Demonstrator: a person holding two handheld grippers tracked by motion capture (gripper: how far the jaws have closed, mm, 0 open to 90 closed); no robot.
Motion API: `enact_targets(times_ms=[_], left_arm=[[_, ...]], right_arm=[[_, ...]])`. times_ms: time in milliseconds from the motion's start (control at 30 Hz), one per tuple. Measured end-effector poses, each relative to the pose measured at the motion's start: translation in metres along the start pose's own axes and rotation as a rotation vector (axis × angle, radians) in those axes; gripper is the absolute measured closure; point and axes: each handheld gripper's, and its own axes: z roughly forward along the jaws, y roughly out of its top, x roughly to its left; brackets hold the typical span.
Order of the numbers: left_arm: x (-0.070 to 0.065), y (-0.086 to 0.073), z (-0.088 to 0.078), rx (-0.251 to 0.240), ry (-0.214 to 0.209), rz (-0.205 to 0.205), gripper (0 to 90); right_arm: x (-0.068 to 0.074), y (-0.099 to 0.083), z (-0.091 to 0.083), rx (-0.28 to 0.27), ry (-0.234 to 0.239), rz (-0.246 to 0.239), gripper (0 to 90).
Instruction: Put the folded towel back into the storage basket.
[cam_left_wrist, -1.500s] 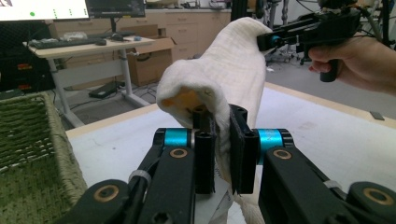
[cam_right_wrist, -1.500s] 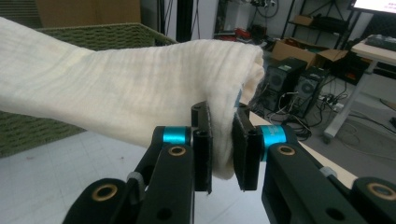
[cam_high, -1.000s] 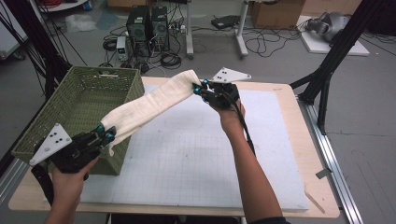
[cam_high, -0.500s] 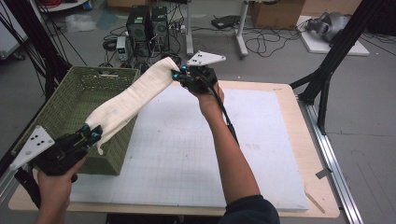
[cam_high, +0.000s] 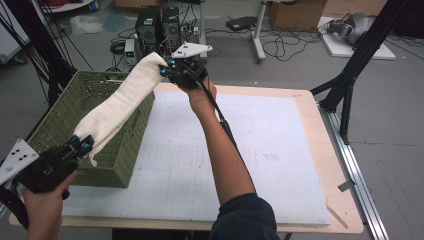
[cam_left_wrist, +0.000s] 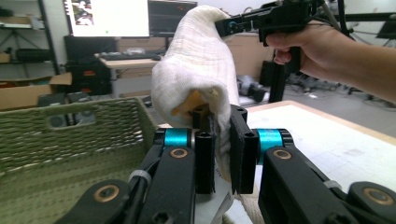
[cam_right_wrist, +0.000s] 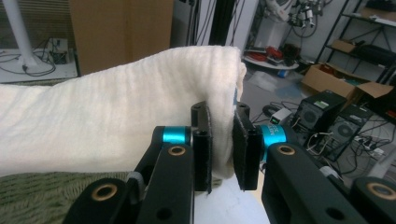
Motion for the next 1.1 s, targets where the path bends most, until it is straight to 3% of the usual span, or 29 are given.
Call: enact_targets(times_ms=[400,767,1100], left_arm=[[0.013,-0.001,-0.015,0.003,0.073,-0.009,81.9],[0.021,-0.006,-0.019,0.017,0.120,-0.011,81.9],[0.028,-0.010,-0.020,0.033,0.145,-0.019,81.8]], right_arm=[[0.016,0.016,0.051,0.009,0.032,-0.010,79.8],[0.030,0.024,0.090,0.027,0.044,-0.005,79.8],[0.037,0.019,0.119,0.052,0.049,0.005,79.8]])
